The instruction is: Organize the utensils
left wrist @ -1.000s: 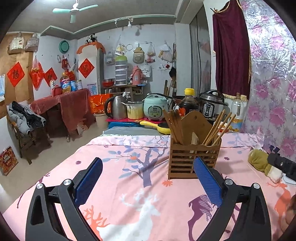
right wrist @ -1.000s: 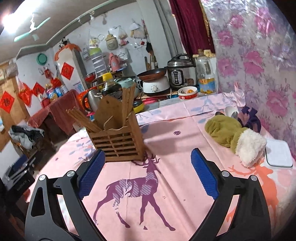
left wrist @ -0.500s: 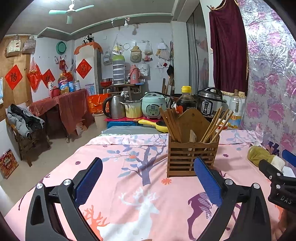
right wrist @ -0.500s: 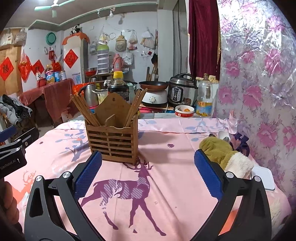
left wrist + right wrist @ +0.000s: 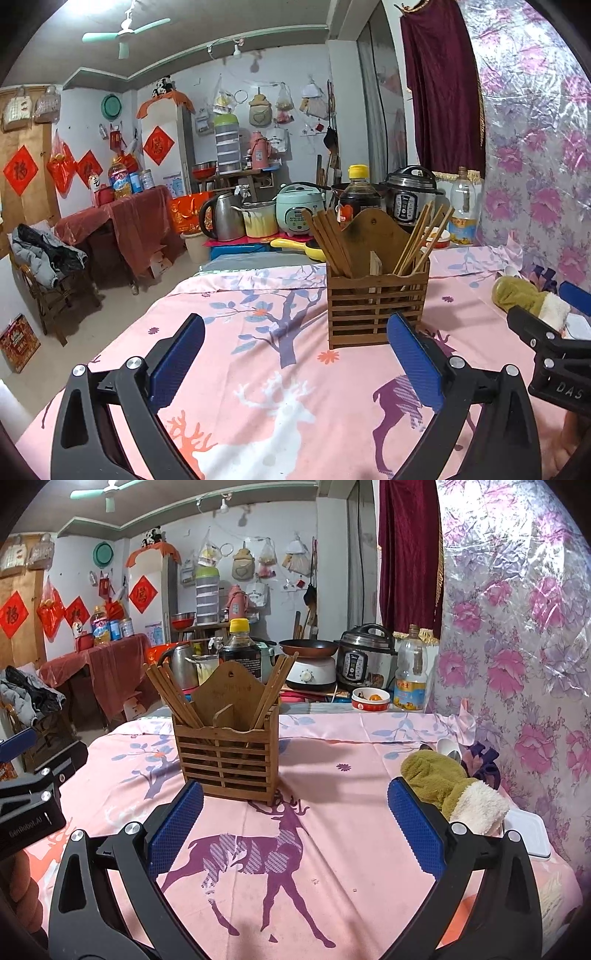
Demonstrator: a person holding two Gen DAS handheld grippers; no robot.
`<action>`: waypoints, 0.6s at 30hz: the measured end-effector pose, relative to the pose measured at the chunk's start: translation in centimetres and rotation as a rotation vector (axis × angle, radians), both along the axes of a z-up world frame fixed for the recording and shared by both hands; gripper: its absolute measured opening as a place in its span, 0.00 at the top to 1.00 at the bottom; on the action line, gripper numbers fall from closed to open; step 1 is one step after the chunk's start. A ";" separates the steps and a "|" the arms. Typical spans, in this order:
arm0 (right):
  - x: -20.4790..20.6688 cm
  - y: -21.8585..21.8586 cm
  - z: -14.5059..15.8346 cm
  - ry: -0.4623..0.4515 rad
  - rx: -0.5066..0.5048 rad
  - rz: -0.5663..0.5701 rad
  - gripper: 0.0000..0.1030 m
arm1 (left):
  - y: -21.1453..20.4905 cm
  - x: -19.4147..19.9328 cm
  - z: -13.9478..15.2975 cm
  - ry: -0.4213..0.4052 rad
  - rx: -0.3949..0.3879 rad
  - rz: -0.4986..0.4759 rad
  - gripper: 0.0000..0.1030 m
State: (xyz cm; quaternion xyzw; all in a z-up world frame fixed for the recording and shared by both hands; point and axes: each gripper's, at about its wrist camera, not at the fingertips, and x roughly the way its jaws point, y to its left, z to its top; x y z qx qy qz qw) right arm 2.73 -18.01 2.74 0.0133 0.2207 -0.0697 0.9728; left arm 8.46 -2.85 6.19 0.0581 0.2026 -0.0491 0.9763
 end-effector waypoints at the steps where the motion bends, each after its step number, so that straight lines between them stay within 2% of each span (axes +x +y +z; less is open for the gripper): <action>1: 0.0 0.0 0.0 -0.001 0.002 -0.002 0.06 | 0.0 0.0 0.0 0.000 0.000 -0.003 0.06; 18: 0.0 -0.2 0.0 0.000 0.006 -0.003 0.06 | 0.0 0.2 -0.2 0.008 0.002 0.005 0.06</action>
